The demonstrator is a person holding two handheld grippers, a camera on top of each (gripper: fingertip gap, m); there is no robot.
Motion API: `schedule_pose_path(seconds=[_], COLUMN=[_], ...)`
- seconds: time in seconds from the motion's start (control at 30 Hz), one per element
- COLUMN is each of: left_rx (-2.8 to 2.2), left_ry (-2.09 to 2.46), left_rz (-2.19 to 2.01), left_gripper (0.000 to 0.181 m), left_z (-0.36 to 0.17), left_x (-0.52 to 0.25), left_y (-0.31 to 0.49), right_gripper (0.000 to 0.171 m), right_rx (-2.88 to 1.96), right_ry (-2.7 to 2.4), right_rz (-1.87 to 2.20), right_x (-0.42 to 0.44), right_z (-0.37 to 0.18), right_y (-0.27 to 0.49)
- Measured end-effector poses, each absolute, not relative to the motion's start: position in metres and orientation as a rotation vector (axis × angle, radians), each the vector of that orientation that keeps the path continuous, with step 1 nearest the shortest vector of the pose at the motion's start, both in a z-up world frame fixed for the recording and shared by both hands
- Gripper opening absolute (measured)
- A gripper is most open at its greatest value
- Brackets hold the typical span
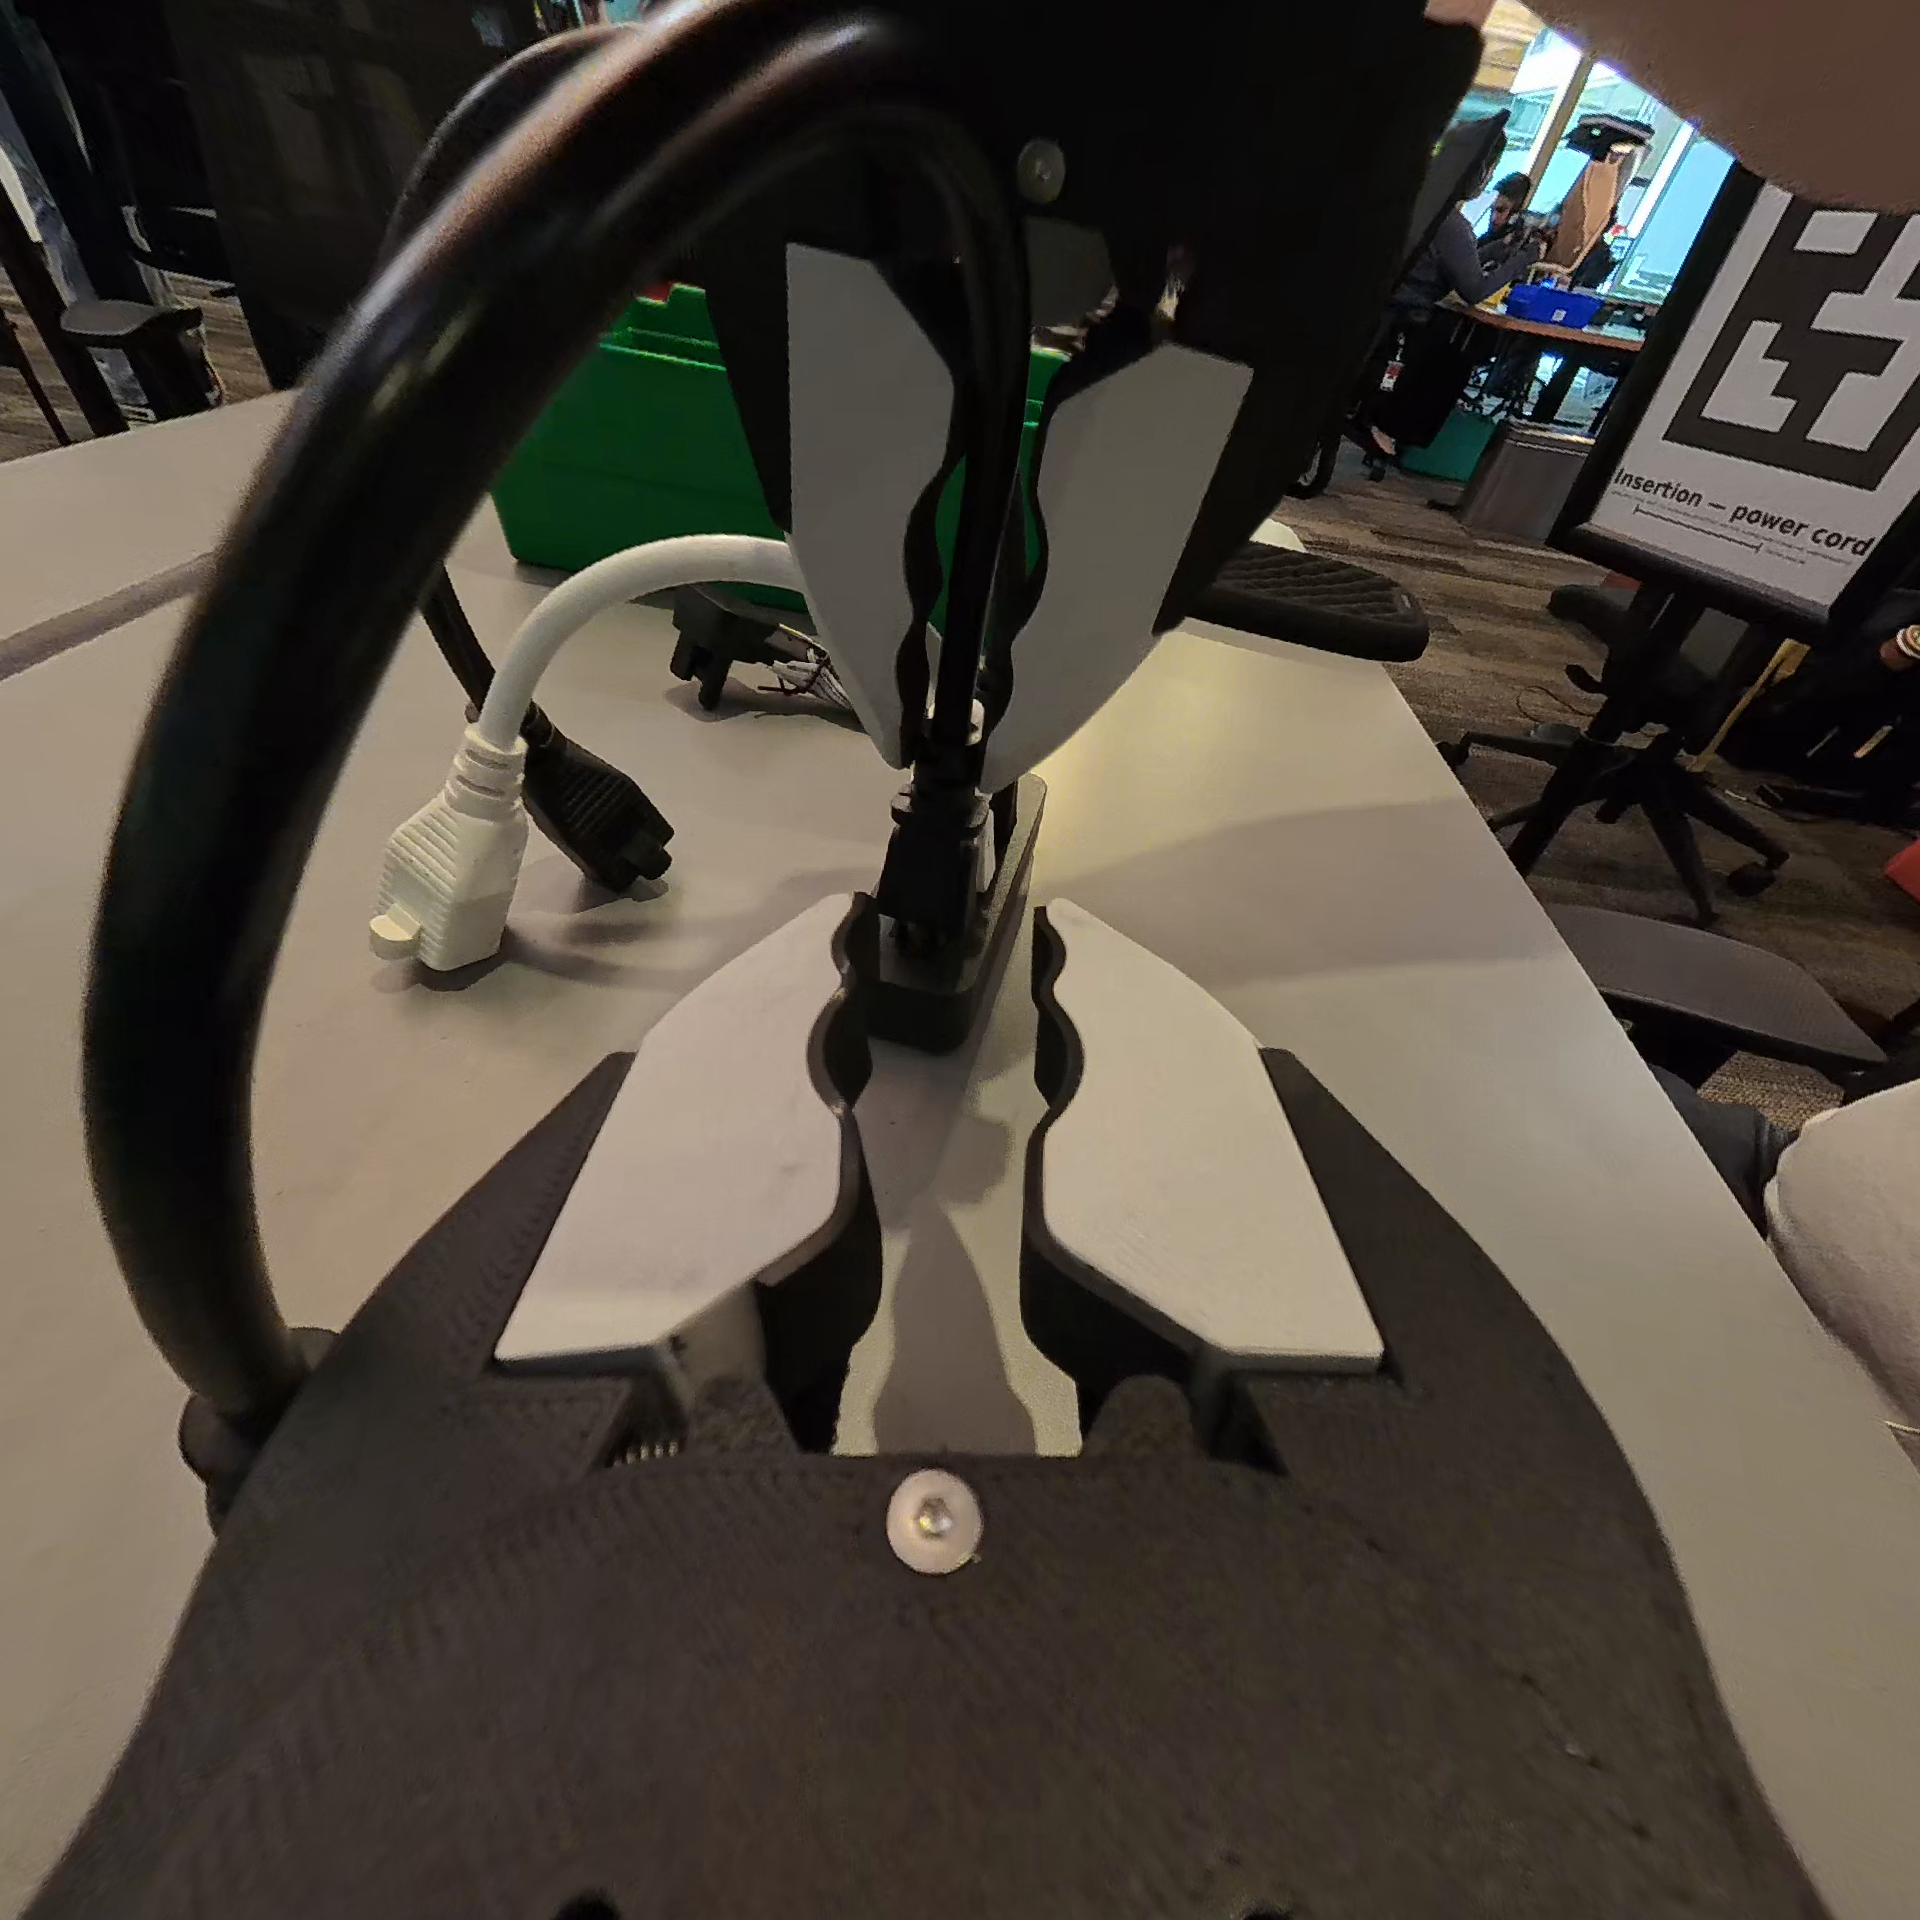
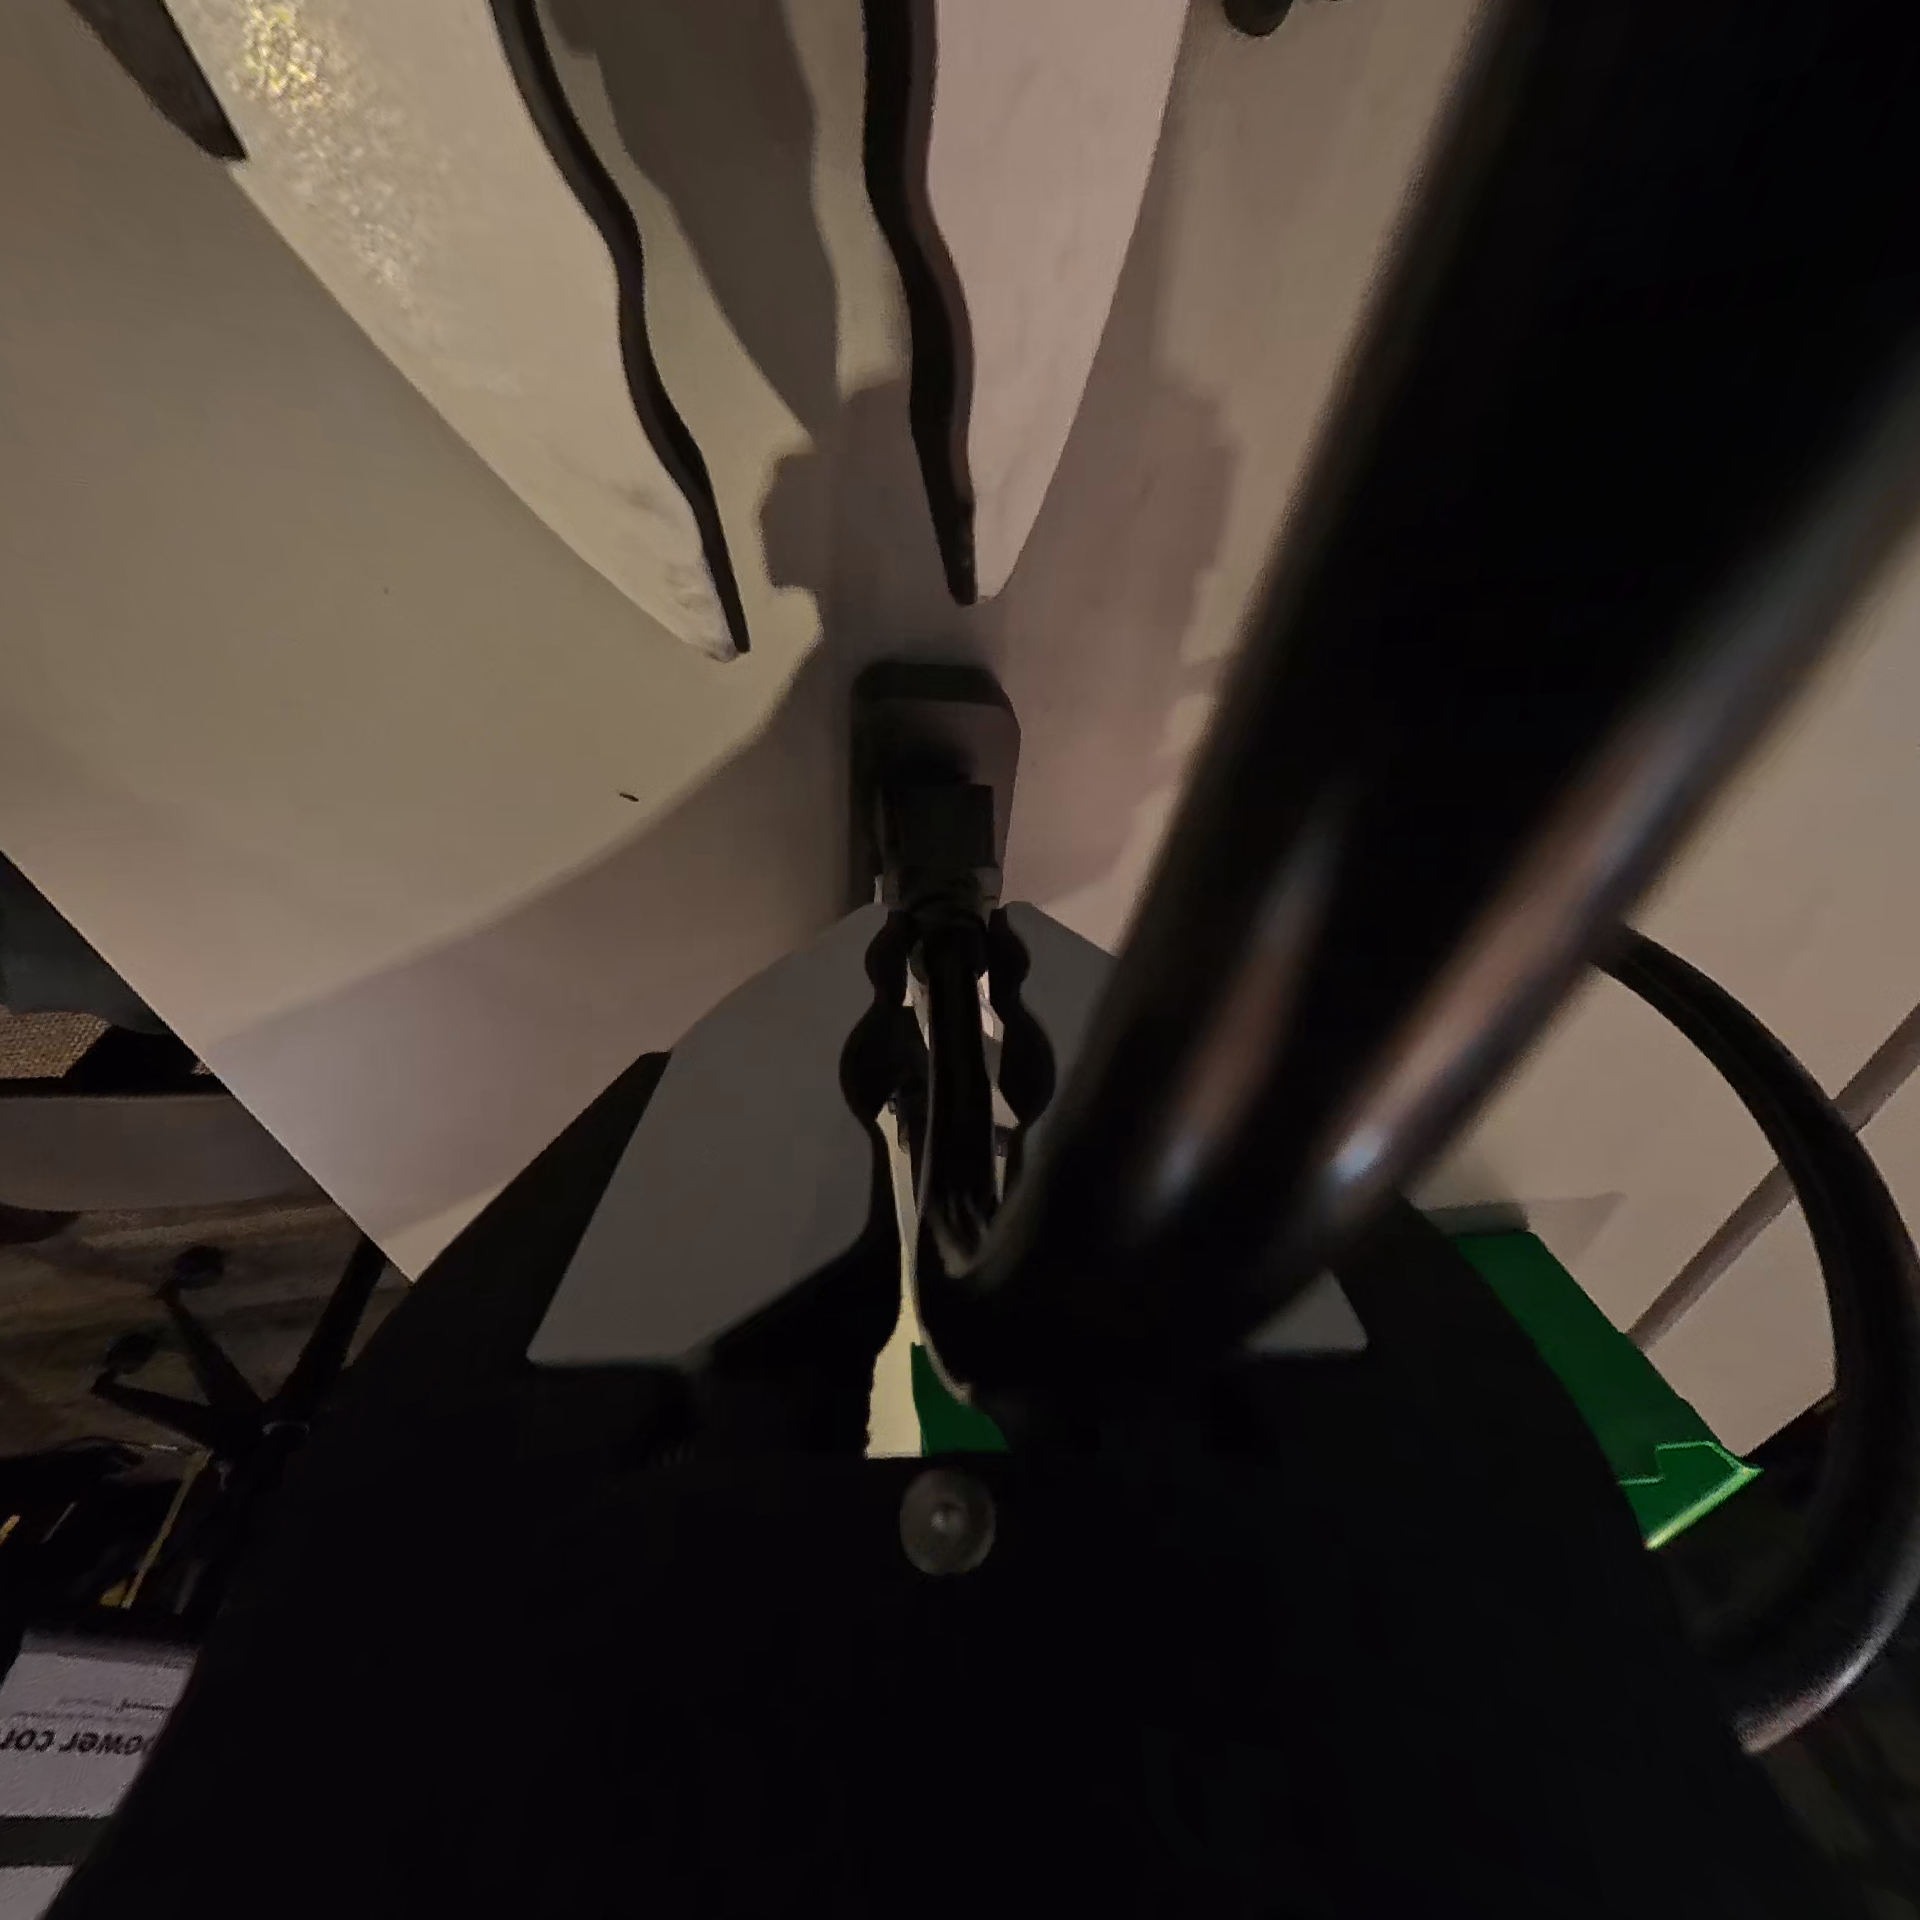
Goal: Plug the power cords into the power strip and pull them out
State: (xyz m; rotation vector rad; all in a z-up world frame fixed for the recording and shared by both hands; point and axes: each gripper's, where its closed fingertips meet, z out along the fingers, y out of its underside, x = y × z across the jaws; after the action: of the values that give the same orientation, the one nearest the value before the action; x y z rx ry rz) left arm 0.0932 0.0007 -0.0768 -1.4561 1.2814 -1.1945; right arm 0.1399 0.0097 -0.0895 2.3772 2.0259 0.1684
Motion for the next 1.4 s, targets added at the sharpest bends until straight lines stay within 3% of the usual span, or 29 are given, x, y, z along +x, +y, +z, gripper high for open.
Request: schedule_pose_path(seconds=[1.4], left_rx=[-1.444], left_ry=[1.207], left_rz=[-1.252], left_gripper=[0.025], left_z=[-0.069], left_x=[0.089], left_y=[0.005], right_gripper=[0.015], right_rx=[2.380], right_ry=[1.888], right_rz=[0.278], right_x=[0.146], right_z=[-0.105], right_y=[0.006])
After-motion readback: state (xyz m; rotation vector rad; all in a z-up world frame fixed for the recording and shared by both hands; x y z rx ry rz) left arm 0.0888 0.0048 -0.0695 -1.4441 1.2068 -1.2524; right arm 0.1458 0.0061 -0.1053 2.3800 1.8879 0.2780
